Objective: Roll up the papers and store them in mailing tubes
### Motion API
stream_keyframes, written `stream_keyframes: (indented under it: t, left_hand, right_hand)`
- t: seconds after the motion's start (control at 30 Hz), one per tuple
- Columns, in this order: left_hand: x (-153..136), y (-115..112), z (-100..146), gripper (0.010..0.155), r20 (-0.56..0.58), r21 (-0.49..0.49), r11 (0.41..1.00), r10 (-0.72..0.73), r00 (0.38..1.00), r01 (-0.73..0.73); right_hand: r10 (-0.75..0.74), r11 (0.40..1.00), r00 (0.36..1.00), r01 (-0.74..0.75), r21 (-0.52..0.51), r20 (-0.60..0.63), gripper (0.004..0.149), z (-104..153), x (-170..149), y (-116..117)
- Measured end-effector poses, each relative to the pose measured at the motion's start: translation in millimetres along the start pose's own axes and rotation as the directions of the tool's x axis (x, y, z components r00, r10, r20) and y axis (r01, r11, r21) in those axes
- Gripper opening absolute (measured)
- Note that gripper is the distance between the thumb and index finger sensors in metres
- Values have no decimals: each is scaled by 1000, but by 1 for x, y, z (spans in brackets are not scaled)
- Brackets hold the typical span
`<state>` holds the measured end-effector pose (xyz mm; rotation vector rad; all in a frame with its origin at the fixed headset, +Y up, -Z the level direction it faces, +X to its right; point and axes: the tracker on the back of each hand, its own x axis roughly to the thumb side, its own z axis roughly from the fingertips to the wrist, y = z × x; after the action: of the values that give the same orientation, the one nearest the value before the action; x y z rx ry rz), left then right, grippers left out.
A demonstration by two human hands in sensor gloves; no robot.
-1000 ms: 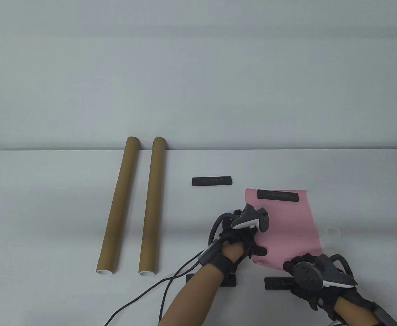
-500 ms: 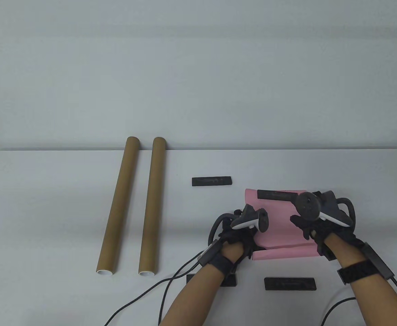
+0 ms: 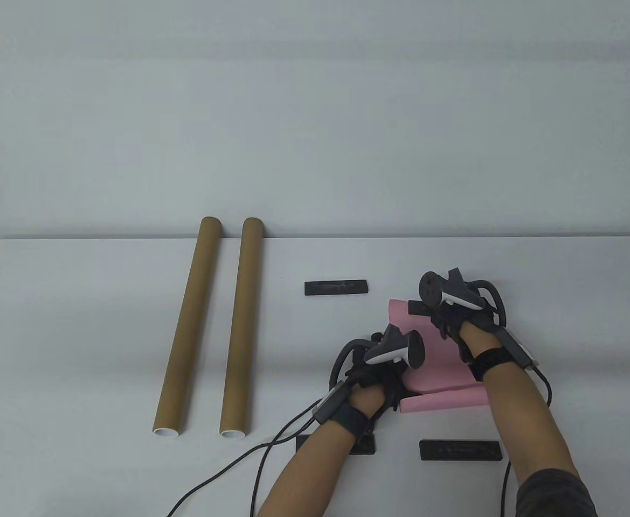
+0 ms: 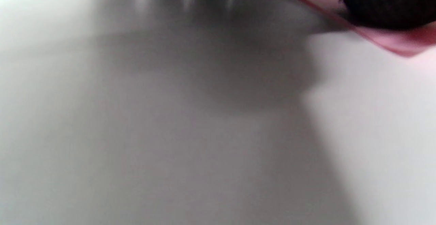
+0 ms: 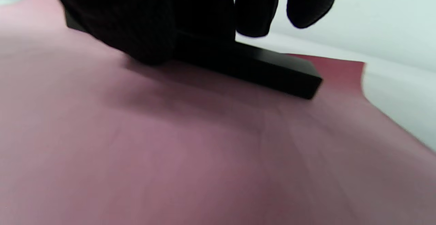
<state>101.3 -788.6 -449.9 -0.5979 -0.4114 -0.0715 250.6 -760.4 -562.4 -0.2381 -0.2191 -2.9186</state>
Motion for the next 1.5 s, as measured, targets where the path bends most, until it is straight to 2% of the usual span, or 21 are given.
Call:
stream_keyframes:
  t: [0.07, 0.13, 0.23, 0.4, 0.53, 0.7, 0.83, 0.97, 1.0, 1.03, 1.1, 1.13, 1.17, 1.2, 1.3, 1.33, 1.4, 1.5]
  left_hand:
    - [0, 0, 0, 102, -1, -2, 1000, -2, 1000, 2]
    - [0, 0, 0, 102, -1, -5, 1000, -1, 1000, 1]
    - [-1, 0, 0, 102, 0, -7, 1000, 1, 1000, -1]
    - [-1, -1, 0, 102, -5, -17, 1000, 13, 1000, -13]
    - [-1, -1, 0, 102, -3, -15, 1000, 16, 1000, -16]
    - [-1, -1, 0, 102, -3, -15, 1000, 16, 1000, -16]
    - [-3, -1, -1, 102, -2, -23, 999, 23, 1000, -23]
    - [-3, -1, -1, 102, -3, -27, 999, 20, 1000, -20]
    - [-3, -1, -1, 102, -3, -30, 999, 18, 1000, -18]
    - [-3, -1, 0, 102, -3, -33, 999, 18, 1000, -19]
    - [-3, 0, 0, 102, -5, -38, 999, 16, 1000, -16]
    - [-4, 1, -1, 102, -20, -31, 999, 17, 1000, -17]
    - [-3, 2, -1, 102, -23, -29, 999, 18, 1000, -19]
    - [-2, 3, -2, 102, -24, -38, 999, 8, 1000, -9]
    - [-1, 6, -2, 102, -26, -59, 998, -10, 1000, 8]
    - [-1, 7, -2, 102, -26, -67, 998, -18, 1000, 16]
    - [-1, 7, -2, 102, -27, -74, 997, -26, 999, 24]
    - [0, 8, -2, 102, -29, -79, 996, -40, 999, 37]
  right_hand:
    - [84, 996, 995, -82, -37, 54, 63, 2, 1, -4]
    - [114, 992, 992, -111, -50, 56, 62, 3, 2, -11]
    - [50, 995, 998, -48, -91, 23, 62, -2, 1, -19]
    - [81, 995, 995, -84, -47, -66, 61, -26, 2, -17]
    - [50, 999, 995, -51, -13, -82, 61, -38, 2, -6]
    - [34, 999, 997, -34, -11, -74, 61, -37, 2, -5]
    - [15, 999, 999, -17, -39, -52, 67, -26, -6, -11]
    - [-5, 999, 1000, 6, -42, 25, 70, 2, -21, -35]
    - [-7, 1000, 1000, 7, 8, 21, 72, 11, -25, -40]
    - [4, 997, 1000, -4, 78, 7, 74, 26, -28, -45]
    - [25, 996, 999, -29, 87, 47, 74, 49, -30, -51]
    - [25, 995, 998, -31, 99, 61, 73, 70, -31, -55]
    - [21, 994, 997, -29, 107, 74, 72, 79, -31, -55]
    - [-5, 993, 995, -7, 119, 103, 72, 98, -31, -55]
    - [-72, 988, 982, 47, 147, 173, 69, 134, -30, -48]
    - [-104, 979, 973, 64, 192, 208, 72, 146, -30, -42]
    - [-173, 959, 951, 102, 266, 258, 88, 169, -29, -27]
    - [-72, 975, 970, 19, 222, 232, 95, 193, -27, -3]
